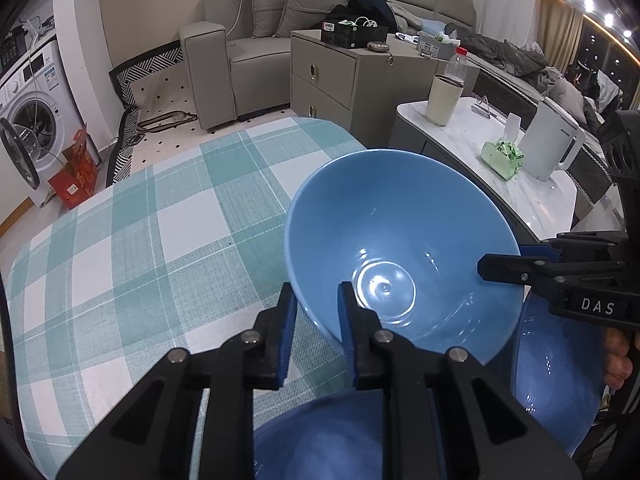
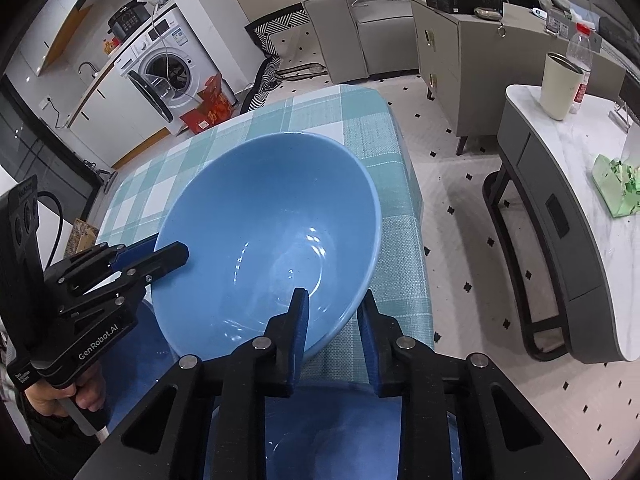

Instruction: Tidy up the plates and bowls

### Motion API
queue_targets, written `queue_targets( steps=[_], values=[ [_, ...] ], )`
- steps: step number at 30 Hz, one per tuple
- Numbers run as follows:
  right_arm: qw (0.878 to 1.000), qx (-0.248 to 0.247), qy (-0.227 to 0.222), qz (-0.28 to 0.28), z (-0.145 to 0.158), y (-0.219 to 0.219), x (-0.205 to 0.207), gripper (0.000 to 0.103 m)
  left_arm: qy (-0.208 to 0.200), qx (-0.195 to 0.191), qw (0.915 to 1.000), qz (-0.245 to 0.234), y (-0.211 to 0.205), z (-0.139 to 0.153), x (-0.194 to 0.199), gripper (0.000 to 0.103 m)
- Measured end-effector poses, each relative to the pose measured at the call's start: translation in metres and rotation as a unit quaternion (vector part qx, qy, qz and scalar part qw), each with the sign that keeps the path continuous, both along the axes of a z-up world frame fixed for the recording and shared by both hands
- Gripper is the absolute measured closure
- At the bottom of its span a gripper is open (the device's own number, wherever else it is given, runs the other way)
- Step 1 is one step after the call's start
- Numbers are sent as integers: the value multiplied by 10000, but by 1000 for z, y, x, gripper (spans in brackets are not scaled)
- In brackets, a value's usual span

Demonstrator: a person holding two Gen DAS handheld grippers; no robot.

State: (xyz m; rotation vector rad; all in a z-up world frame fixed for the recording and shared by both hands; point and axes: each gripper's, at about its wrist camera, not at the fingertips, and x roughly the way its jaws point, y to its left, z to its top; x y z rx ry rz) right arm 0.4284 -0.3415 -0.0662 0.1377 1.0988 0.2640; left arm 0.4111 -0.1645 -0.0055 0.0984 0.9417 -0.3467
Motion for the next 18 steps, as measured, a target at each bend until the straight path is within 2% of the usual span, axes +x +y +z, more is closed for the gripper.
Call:
queue_targets(
  steps=[18],
  values=[
    [9995, -196, -224, -136, 15, -2, -5, 80, -341, 57, 9994, -2, -9, 23, -6, 85]
  ],
)
